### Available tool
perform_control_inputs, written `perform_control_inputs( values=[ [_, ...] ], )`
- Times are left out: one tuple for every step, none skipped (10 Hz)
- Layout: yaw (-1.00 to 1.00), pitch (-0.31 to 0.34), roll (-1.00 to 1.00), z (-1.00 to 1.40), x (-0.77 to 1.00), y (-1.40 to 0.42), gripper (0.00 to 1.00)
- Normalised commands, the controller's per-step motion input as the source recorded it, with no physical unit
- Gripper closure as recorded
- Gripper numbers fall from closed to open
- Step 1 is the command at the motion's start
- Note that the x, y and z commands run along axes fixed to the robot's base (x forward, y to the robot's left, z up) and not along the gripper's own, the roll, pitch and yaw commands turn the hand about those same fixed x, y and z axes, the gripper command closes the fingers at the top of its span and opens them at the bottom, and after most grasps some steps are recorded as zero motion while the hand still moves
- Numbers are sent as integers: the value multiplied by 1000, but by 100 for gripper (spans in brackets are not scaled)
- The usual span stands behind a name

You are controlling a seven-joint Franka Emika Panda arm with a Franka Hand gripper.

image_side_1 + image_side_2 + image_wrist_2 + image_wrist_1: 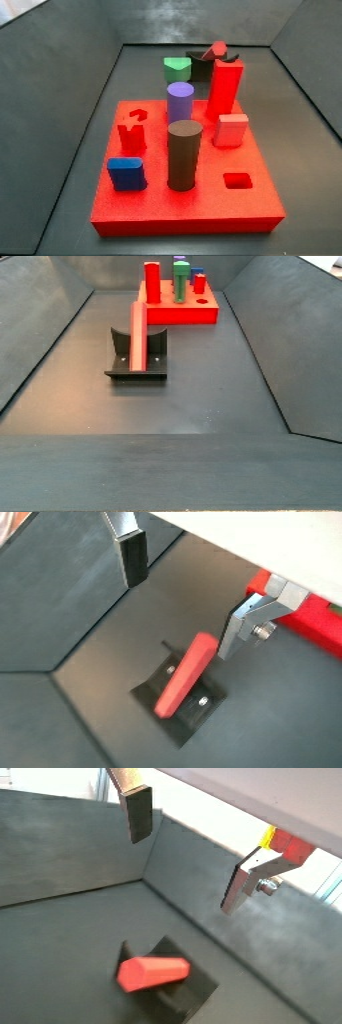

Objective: Pick up the hexagon object. Move up. Place the hexagon object on the fixture. Regrasp the hexagon object. Move to above the board. Insert the hexagon object.
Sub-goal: Regrasp the hexagon object.

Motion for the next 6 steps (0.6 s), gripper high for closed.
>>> perform_control_inputs(
  values=[
    [42,81,1000,-5,76,-36,0],
    [49,97,1000,-3,82,-38,0],
    [76,141,1000,-1,89,-45,0],
    [93,161,1000,-5,91,-45,0],
    [141,185,839,-6,95,-48,0],
    [156,181,707,-7,98,-48,0]
  ],
)
